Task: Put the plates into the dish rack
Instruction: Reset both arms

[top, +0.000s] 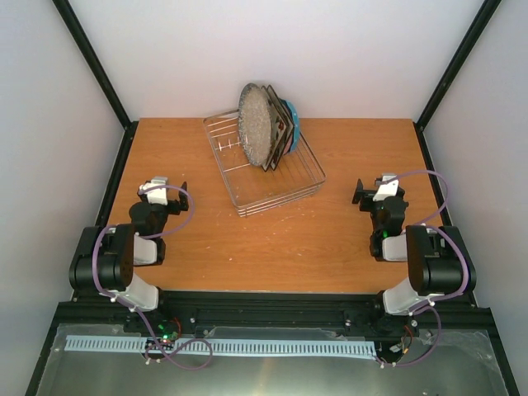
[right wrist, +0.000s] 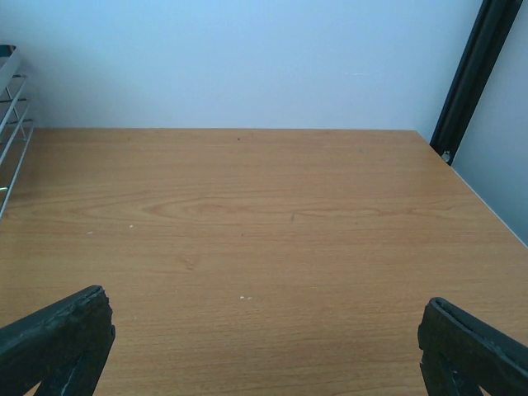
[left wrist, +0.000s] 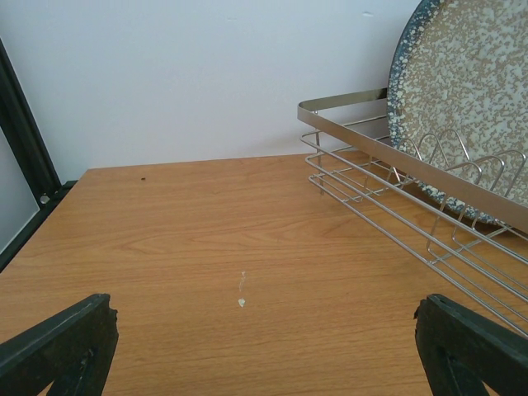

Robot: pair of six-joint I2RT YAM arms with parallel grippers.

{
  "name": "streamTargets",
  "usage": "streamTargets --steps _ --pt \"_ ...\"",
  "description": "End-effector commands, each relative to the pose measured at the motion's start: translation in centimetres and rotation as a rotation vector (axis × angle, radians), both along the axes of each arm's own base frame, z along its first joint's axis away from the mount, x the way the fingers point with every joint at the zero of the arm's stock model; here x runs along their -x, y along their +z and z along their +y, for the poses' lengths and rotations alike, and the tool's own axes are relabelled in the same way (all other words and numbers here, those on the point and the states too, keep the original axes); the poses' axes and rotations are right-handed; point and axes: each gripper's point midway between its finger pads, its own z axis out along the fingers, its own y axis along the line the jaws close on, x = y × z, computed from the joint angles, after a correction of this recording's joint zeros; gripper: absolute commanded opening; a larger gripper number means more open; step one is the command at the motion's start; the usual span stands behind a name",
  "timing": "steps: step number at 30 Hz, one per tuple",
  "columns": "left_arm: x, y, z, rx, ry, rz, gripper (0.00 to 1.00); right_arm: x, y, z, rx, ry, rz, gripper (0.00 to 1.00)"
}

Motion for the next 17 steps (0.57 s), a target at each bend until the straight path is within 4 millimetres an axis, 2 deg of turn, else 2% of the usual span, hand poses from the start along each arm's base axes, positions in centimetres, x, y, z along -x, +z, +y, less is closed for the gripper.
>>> streamTargets --steps 1,17 --pt "-0.29 1.13 -0.25 -0.02 -0.018 -0.04 1.0 0.26 -0.16 -0.1 0.023 -0.008 0.003 1.0" --pt "-0.29 1.14 -0.28 -0.022 -0.019 -0.041 1.0 0.1 -0.28 -0.02 0.028 -0.007 0.012 1.0"
